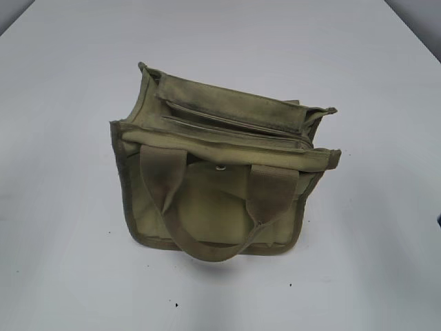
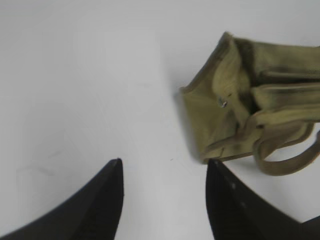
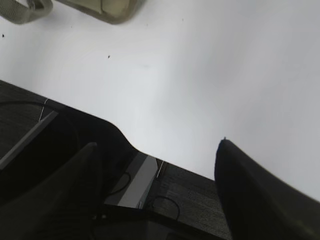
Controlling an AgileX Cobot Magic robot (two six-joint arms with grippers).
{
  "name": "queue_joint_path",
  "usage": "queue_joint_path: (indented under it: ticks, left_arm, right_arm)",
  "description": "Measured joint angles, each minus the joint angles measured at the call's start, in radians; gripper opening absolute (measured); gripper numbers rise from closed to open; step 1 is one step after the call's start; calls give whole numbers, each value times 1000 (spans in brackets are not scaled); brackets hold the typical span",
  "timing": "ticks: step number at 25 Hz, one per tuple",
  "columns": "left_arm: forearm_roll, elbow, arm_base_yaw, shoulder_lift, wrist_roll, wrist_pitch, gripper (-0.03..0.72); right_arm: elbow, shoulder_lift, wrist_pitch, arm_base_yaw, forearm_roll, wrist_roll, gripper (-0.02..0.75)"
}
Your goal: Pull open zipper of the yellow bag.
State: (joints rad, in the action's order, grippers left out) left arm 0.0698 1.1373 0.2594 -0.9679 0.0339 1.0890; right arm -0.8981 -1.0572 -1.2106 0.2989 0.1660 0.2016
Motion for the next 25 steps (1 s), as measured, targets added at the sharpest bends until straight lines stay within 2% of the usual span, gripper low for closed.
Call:
queue_joint_path:
  ticks: [3,9,13,17,25]
  left_arm:
    - [-70,-135,-1,214,-34,16,409]
    - [-87,-426,-1,544,-45,30,407]
    - [-95,-559,-1,707,-45,34,404]
    - [-97,-600,-1,785,-45,1,404]
    - [-101,-614,-1,793,-45,-24,402]
  right_arm:
    - [113,129,6,0,-4,-1,544]
    - [309,396,47,0,-53,-2,544]
    - [392,513,77,0,-88,-2,544]
    - [409,584,110,0,-94,-2,543]
    - [411,592,117,0,-95,-2,543]
